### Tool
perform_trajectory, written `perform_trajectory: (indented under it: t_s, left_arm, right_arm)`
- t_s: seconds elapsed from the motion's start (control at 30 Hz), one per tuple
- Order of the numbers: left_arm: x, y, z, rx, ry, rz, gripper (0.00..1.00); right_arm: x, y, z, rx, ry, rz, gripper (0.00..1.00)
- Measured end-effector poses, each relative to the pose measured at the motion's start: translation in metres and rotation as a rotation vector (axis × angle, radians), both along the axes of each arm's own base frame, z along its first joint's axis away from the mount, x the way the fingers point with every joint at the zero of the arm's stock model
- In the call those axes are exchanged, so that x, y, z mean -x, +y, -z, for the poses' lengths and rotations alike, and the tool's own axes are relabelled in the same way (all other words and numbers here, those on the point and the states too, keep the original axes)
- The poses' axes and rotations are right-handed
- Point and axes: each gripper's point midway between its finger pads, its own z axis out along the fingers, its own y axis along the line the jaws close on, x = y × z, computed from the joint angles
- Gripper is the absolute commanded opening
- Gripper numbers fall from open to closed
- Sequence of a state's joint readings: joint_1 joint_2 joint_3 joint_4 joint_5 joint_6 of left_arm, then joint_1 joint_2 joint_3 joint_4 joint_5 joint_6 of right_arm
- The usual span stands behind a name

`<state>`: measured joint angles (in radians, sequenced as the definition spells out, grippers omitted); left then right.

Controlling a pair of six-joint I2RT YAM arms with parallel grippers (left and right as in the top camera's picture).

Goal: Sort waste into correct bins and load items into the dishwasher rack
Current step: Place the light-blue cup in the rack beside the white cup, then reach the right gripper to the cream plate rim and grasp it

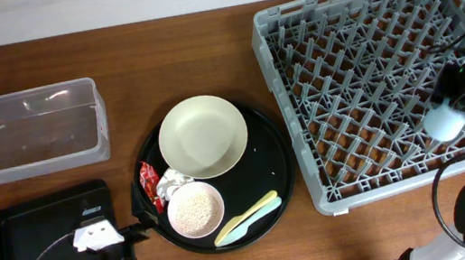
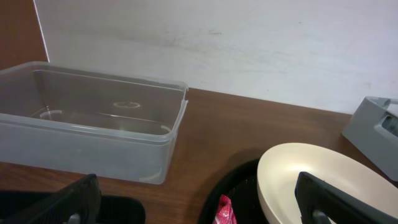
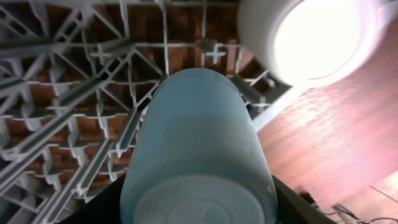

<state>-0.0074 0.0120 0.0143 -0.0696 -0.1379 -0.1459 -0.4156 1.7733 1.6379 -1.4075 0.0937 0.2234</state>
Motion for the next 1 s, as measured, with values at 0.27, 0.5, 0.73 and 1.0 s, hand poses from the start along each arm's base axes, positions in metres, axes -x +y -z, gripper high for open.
perform_trajectory:
  t_s: [0.27, 0.5, 0.73, 1.0]
  left_arm:
    - [0.000, 0.000, 0.000, 0.000, 0.000, 0.000, 0.99]
    - [0.000, 0.000, 0.000, 0.000, 0.000, 0.000, 0.99]
    - [0.000, 0.000, 0.000, 0.000, 0.000, 0.000, 0.99]
    - [0.000, 0.000, 0.000, 0.000, 0.000, 0.000, 0.99]
  right_arm:
    - [0.007, 0.007, 0.027, -0.035, 0.034, -0.011, 0.78]
    - [-0.005, 0.021, 0.003, -0.083, -0.028, -0.053, 0.89]
    - [-0.053, 0.138, -0.092, -0.211, -0.424, -0.444, 0.98]
    - [-0.047, 0.313, -0.077, -0.346, -0.413, -0.946, 0.85]
